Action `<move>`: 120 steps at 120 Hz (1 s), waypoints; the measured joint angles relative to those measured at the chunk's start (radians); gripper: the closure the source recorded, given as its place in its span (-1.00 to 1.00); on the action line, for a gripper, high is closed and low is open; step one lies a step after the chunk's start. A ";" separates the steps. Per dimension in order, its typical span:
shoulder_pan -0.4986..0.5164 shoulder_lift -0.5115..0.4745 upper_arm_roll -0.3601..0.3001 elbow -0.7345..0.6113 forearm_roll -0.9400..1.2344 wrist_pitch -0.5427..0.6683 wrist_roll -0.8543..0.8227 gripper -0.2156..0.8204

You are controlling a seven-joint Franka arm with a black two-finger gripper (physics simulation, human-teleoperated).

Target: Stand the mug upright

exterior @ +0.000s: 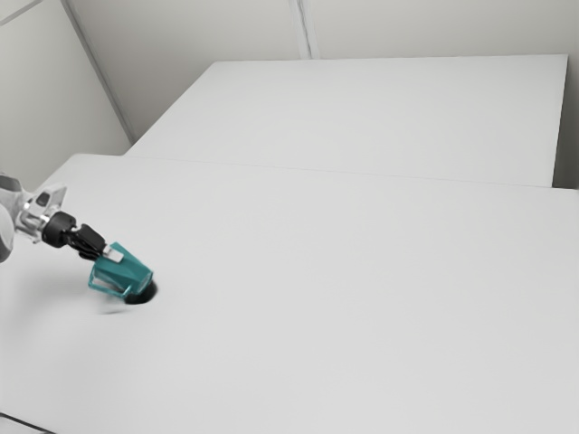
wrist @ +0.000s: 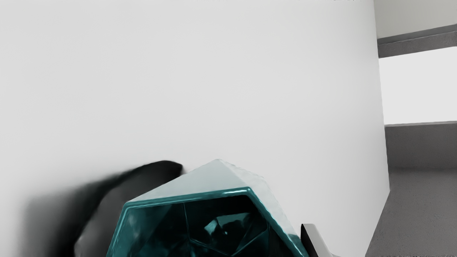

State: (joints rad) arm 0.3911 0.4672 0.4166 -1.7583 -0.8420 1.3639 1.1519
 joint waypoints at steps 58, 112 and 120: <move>-0.225 -0.306 -0.048 -0.104 0.244 0.213 -0.049 0.91; -0.304 -0.341 -0.190 -0.175 0.553 0.540 -0.290 0.92; -0.349 -0.353 -0.203 -0.216 0.593 0.595 -0.329 0.92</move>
State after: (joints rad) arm 0.0424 0.1146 0.2141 -1.9742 -0.2495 1.9588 0.8228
